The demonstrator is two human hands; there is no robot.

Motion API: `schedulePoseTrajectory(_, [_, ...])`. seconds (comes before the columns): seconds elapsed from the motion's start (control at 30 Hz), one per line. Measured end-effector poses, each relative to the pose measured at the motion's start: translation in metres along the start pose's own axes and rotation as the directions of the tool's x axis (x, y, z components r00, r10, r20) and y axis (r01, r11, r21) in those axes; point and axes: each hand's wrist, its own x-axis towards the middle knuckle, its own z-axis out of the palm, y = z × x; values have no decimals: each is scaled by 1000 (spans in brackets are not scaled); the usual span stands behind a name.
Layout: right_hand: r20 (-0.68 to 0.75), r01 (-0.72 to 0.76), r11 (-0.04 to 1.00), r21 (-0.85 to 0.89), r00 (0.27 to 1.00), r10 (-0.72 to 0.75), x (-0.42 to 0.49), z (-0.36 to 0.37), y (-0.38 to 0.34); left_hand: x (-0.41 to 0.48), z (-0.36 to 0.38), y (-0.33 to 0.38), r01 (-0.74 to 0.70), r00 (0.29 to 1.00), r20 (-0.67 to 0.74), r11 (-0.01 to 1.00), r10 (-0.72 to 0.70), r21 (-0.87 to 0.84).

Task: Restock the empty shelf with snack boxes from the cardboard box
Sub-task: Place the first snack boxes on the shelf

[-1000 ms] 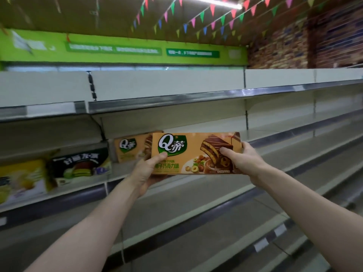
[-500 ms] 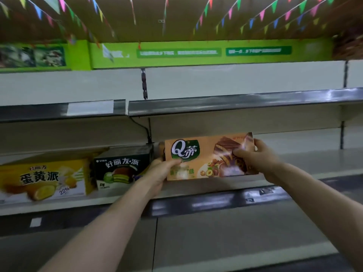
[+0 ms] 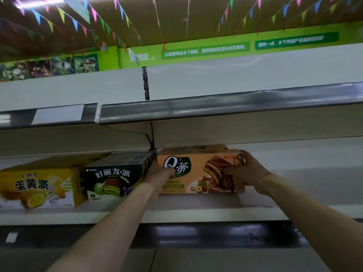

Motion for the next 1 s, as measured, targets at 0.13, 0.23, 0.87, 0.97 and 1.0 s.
schedulePoseTrajectory(0.13, [61,47,997,-63,997,-43,9,0,4,-11,4,10,-7,1000,-25,991,10,134])
schedulePoseTrajectory(0.23, [68,66,992,-107,996,-59,15,-1,2,-13,7,11,-13,997,-67,982,26,190])
schedulePoseTrajectory(0.87, [16,184,512,-839,949,-316,20,29,-3,-9,25,8,-173,903,25,311,428,935])
schedulePoseTrajectory(0.97, [97,226,255,-940,895,-435,15,39,-7,-8,30,7,-183,892,94,163,442,970])
schedulePoseTrajectory(1.0, [135,255,203,-945,873,-468,14,46,-7,-8,33,7,-208,891,130,139,434,968])
